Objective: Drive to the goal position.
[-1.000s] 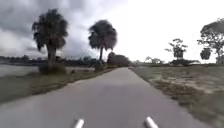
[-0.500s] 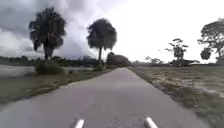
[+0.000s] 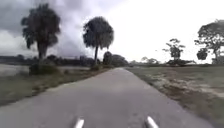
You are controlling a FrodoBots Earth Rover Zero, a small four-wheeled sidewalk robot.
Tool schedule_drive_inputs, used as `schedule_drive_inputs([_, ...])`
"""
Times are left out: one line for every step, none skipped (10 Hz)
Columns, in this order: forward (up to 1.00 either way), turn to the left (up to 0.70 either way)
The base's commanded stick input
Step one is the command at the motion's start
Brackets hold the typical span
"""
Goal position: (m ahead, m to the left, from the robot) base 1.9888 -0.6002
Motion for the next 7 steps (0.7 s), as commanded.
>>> schedule_drive_inputs([0.85, 0.00])
schedule_drive_inputs([0.85, 0.00])
schedule_drive_inputs([0.85, 0.00])
schedule_drive_inputs([0.85, 0.00])
schedule_drive_inputs([0.85, 0.00])
schedule_drive_inputs([0.85, 0.00])
schedule_drive_inputs([0.85, 0.00])
